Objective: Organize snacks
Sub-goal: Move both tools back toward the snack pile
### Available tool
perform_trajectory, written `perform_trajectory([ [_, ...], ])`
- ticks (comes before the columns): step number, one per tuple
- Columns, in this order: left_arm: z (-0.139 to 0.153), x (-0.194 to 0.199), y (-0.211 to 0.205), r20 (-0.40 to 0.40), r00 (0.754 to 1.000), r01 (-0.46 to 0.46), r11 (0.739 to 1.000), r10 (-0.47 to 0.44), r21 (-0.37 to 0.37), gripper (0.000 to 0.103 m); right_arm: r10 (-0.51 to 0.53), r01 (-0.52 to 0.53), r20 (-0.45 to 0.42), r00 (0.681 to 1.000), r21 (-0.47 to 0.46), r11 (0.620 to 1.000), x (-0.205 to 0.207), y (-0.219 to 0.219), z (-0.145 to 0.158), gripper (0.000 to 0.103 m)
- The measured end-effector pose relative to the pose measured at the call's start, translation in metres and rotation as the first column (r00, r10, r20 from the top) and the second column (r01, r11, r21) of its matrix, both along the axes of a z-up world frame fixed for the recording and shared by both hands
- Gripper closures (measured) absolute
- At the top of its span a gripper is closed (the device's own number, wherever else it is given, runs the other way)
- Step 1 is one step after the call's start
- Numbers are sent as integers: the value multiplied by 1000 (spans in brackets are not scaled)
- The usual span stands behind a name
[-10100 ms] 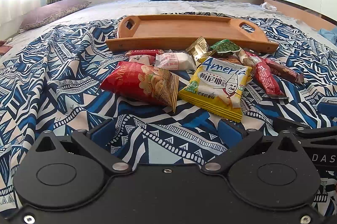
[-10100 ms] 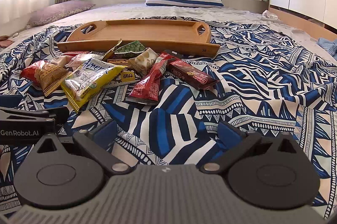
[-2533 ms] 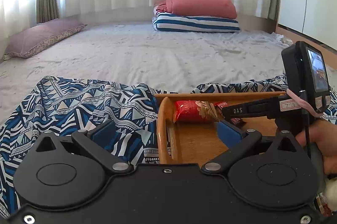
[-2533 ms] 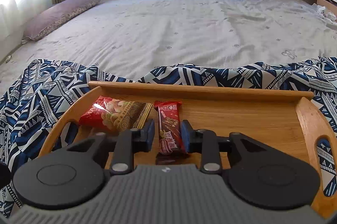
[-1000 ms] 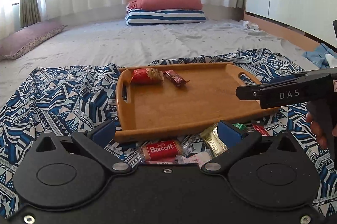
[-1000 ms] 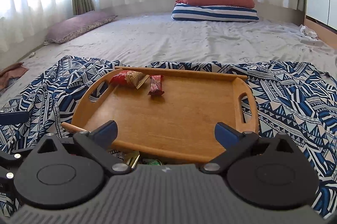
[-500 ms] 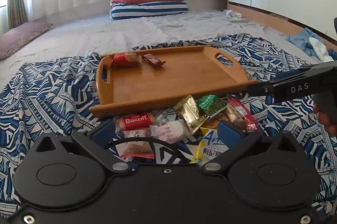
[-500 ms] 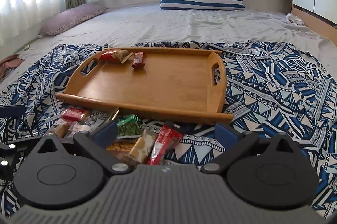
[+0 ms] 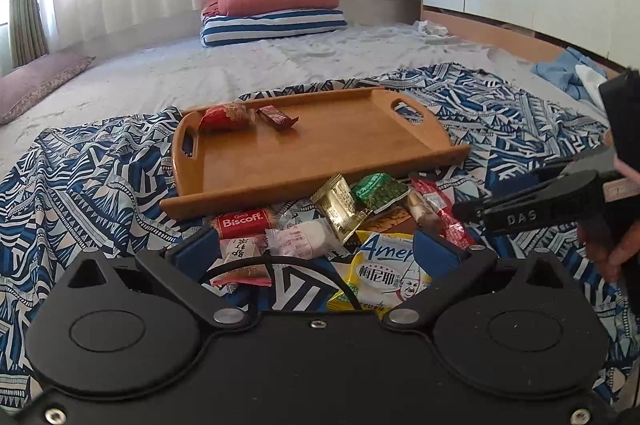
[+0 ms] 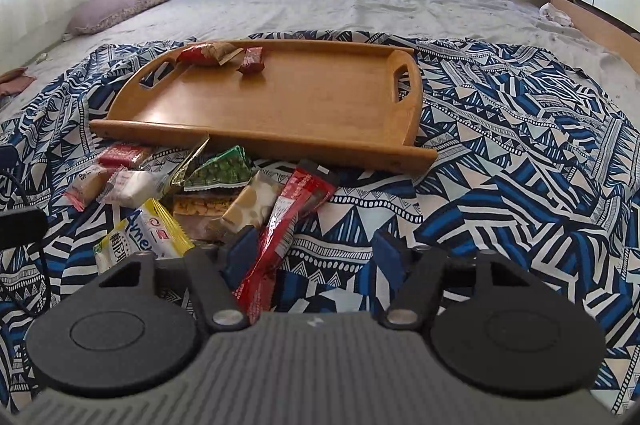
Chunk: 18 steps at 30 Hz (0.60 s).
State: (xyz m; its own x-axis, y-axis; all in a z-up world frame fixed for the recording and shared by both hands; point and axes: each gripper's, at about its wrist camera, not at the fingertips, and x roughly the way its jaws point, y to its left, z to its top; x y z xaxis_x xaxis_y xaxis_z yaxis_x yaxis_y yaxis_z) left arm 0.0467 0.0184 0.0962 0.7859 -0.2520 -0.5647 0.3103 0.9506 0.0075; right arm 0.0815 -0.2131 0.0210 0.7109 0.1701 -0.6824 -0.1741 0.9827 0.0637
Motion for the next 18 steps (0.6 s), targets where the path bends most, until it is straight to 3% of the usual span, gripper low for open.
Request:
perform_trajectory([
  [6,20,-10,10,13,1000,19,995,-18,-101,0,30,-30,-8,1000,5,1000,0,9,-6,37],
  [9,29,-18,11,35,999,36,992,-32,-118,0,38,-38,-18,999,8,999,4,14,-10,42],
  [18,43,-47,31,42,999,9,989,-3,-146,0,46,-45,-31,998,15,999,7,18,-18,41],
])
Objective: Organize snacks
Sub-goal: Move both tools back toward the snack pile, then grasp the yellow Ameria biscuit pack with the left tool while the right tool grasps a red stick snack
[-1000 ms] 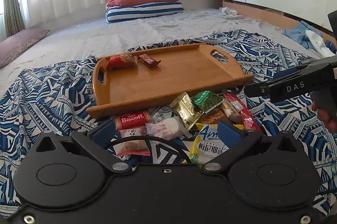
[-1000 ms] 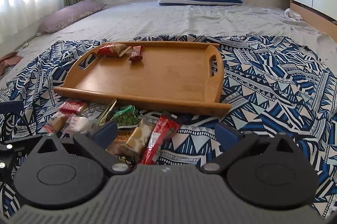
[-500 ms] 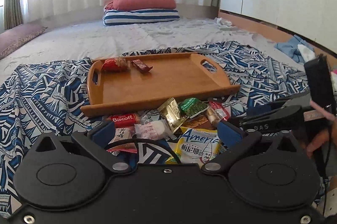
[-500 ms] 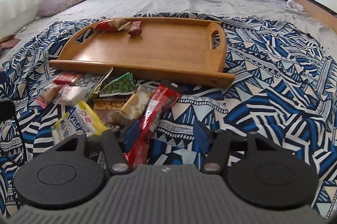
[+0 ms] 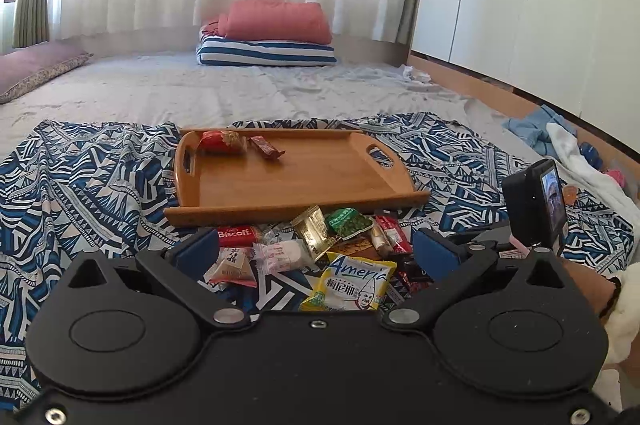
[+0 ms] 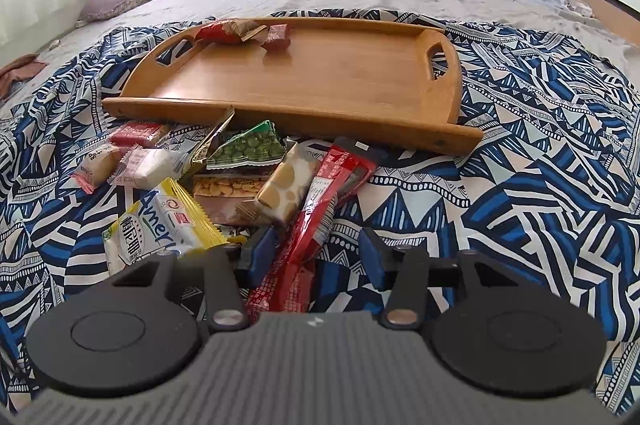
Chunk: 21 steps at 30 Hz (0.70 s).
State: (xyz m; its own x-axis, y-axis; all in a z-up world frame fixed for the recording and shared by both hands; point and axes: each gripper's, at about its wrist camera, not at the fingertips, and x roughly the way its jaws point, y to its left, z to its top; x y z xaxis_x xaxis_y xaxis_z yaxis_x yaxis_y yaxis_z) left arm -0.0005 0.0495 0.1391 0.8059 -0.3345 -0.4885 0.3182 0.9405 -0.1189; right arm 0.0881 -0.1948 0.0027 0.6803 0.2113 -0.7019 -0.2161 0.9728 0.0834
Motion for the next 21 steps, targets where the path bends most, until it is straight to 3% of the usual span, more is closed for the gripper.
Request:
perform_trajectory([
  [11,0,-32,-11,-11,998,58,997,-58,43,0,-5,5,5,1000,10,1000,-3,-2,0,39],
  [16,-16,-16,-29,-38,997,74,989,-69,132,0,-14,14,9,1000,14,1000,-3,-2,-1,39],
  [21,-29,5,-41,-60,994,102,984,-95,144,0,-23,23,29,999,-27,999,-4,3,-3,46],
])
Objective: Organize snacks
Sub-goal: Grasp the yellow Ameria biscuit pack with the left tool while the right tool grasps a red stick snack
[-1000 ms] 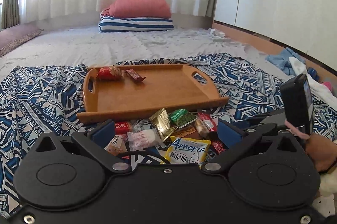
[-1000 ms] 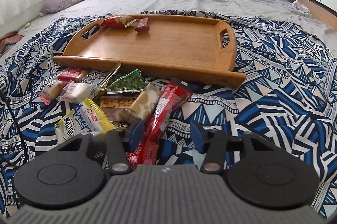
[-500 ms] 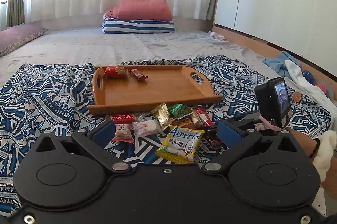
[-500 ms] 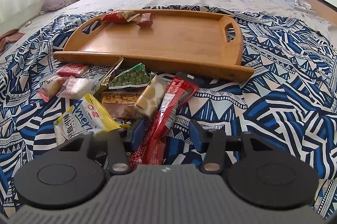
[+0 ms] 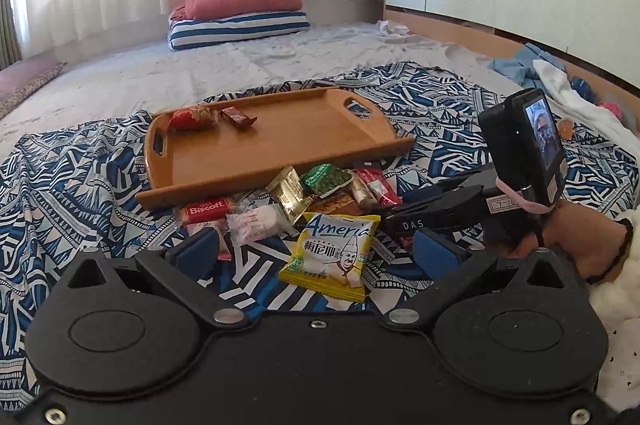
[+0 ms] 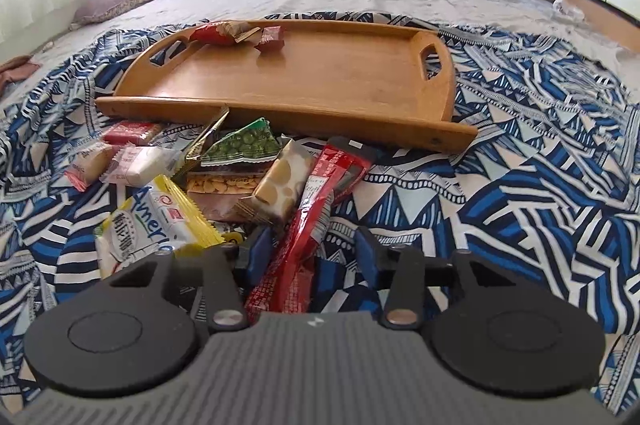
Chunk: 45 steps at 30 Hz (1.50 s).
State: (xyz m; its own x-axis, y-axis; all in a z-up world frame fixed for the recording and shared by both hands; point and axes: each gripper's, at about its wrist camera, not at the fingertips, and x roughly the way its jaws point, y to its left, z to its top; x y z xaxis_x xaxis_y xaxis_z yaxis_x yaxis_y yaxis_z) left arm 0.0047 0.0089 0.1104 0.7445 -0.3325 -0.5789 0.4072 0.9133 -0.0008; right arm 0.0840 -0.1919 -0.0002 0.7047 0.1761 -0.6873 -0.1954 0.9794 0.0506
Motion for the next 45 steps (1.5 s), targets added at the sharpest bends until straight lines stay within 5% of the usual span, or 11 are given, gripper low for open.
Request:
perform_trajectory([
  [3,-10,16,-9,-35,999,26,1000,-26,13,0,-22,22,12,1000,-24,999,1,0,-1,67],
  [7,-26,36,-19,-89,994,71,997,-67,38,0,-32,32,9,999,19,999,2,-11,0,77],
  [17,-59,77,-40,-179,980,114,977,-81,182,0,-62,61,23,998,47,997,-5,-25,-2,77],
  [25,-66,92,-48,-191,978,118,973,-80,197,1,-77,75,30,997,68,995,-7,-28,-4,76],
  [40,-73,96,-51,-179,979,132,969,-95,208,30,-81,78,41,996,52,996,-9,-25,-4,76],
  [45,-67,95,-46,-158,984,104,983,-79,154,47,-81,79,38,996,54,995,-12,-26,-2,77],
])
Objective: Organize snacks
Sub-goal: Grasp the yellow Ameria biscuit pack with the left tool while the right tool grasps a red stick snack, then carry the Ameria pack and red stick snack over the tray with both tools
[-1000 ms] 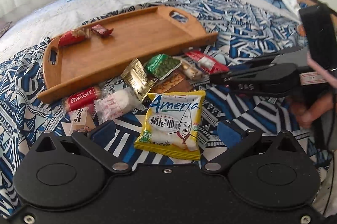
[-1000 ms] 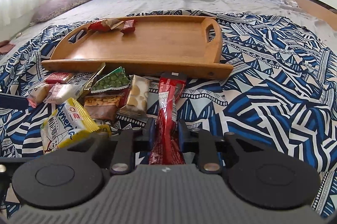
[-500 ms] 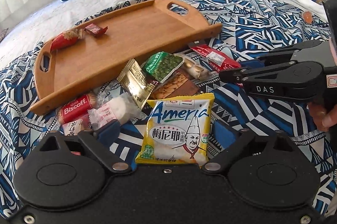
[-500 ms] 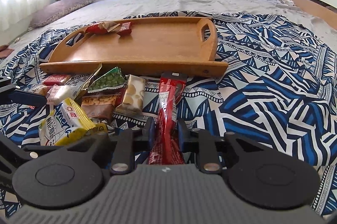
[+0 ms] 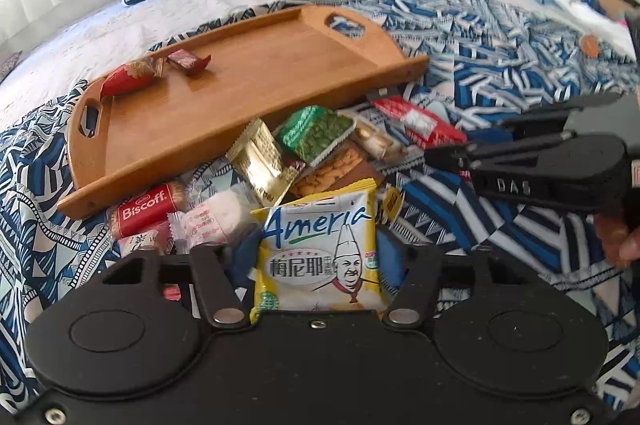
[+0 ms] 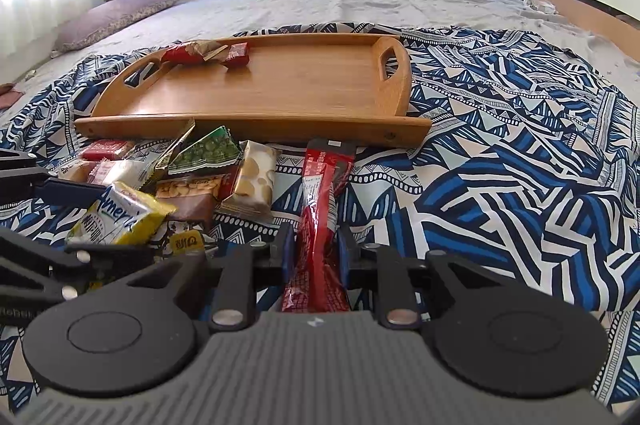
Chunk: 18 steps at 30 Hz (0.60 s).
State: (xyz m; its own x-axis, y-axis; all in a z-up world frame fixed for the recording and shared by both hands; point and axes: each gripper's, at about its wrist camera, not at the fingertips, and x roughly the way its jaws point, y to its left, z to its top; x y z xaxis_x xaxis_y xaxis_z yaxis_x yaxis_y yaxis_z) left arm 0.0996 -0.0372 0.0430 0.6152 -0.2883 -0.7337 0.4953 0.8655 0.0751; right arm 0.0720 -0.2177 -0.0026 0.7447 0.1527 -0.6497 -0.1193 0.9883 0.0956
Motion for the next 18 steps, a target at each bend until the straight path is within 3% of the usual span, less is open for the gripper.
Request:
perform_trajectory([
  [1,2,0,2,4,1000,-1,1000,1,-19,51,-2,2,-1,1000,6,1000,-1,-1,1,76],
  [10,15,-6,16,34,999,-27,994,31,-105,52,-13,13,-2,1000,38,999,-15,-8,5,77],
  [18,33,-12,19,58,998,-22,986,32,-168,52,7,-9,58,998,40,999,-24,-9,24,79],
])
